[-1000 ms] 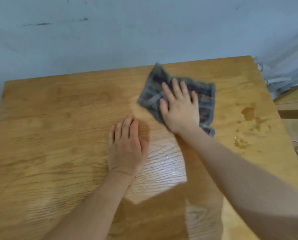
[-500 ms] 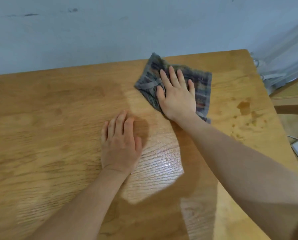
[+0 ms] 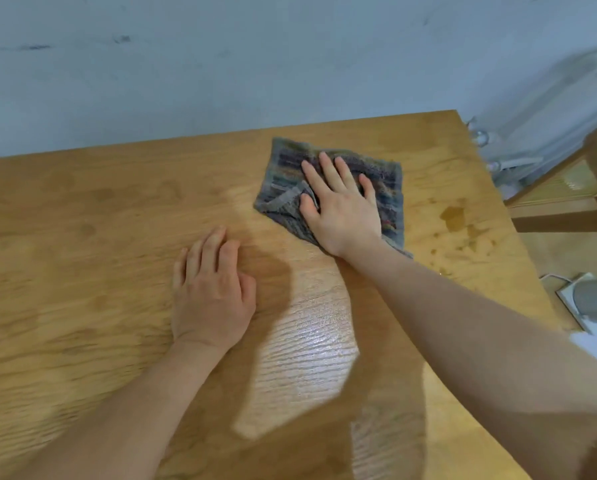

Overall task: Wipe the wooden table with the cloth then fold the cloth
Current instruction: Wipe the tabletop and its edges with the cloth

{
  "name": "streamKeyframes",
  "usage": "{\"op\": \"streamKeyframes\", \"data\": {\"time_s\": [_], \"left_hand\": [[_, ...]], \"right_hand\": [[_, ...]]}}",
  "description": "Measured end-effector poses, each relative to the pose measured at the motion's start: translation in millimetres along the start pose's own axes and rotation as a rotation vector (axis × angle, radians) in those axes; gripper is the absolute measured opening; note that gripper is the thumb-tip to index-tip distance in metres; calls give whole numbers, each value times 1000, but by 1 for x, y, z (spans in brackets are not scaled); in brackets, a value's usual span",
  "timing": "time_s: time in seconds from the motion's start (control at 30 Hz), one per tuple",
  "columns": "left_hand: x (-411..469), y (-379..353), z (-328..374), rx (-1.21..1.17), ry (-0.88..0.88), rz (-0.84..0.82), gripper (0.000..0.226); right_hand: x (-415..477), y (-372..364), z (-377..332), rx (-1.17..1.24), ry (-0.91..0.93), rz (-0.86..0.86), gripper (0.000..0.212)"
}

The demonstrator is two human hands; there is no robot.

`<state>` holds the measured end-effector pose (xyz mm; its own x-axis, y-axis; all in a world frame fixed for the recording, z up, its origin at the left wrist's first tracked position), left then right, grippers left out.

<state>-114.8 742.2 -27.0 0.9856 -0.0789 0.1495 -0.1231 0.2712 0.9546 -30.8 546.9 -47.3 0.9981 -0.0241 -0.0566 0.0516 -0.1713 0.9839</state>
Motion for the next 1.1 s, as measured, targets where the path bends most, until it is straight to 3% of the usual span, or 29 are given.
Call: {"op": "streamKeyframes", "data": {"time_s": [0.2,0.27,0.33,0.47,0.57,0.8,0.93,1.1], "left_hand": [[-3,-2,8,87,-53,-94,56],[0,-10,30,121,-140,-143,59],[3,-20,63,98,-209,-161,57],[19,-36,119,-63,-100,-120,64],[30,-44,150,-136,-148,-70,64],[35,-48,150,-43,-157,-75,65],[37,-49,149,-18,-144,-111,63],[36,-52,148,-6,-147,-117,55]], "right_hand": [[-137,-1,1,-1,79,12,54],[-145,-2,12,13,98,-4,54],[-123,1,18,23,70,7,55],[-44,9,50,61,-78,47,55],[-12,14,59,47,-55,36,54],[-99,33,98,-101,63,28,55],[-44,23,117,-20,-14,-45,66],[42,21,129,-12,-35,-47,62]]}}
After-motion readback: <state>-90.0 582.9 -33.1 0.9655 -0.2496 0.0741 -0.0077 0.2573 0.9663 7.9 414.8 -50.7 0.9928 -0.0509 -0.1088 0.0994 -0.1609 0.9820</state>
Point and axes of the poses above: each hand's wrist, its own x-axis towards the middle knuckle, its own y-axis out of the back of the hand, z = x × y, the point moved 10 cm from there along x, towards the middle knuckle, and after that the axes turned 6 degrees about z, right-handed, at the moved point
